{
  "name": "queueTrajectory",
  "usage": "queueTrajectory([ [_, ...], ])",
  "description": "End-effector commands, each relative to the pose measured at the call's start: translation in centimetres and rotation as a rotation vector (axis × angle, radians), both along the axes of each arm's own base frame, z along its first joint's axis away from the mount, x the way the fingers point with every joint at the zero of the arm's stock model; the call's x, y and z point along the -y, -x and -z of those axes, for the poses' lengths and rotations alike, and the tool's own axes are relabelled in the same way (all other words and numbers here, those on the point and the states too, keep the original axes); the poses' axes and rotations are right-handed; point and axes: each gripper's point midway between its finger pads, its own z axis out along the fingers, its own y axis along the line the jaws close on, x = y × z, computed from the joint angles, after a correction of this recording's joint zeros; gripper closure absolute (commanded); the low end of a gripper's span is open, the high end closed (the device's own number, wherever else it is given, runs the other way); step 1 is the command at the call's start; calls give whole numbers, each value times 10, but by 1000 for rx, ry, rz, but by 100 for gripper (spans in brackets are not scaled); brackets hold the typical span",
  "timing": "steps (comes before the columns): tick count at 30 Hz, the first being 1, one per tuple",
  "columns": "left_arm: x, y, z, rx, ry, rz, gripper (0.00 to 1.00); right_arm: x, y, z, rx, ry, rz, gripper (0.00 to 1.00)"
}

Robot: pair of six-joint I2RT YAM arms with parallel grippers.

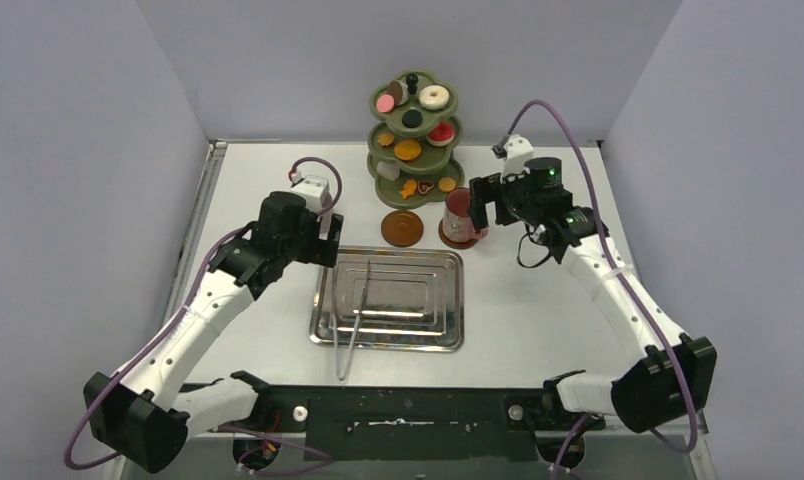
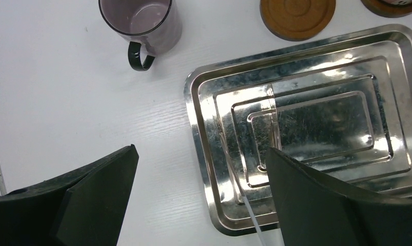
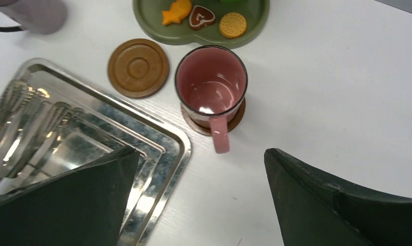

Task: Serve the afternoon tea

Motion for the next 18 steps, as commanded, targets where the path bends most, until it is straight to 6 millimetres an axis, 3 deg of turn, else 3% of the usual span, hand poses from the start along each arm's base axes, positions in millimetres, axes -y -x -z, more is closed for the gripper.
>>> queueTrajectory([
  [1, -2, -26, 3, 37, 25, -29, 7, -11, 36, -28, 16, -118, -12, 0],
  [5, -15, -45, 16, -22, 78, -92, 14, -8, 65, -37, 32, -155, -22, 0],
  [11, -39, -79, 46, -163, 212, -163, 41, -20, 92, -46, 79, -309, -54, 0],
  [18, -57, -127, 79, -146, 128, -197, 45, -6, 94, -49, 165, -279, -13, 0],
])
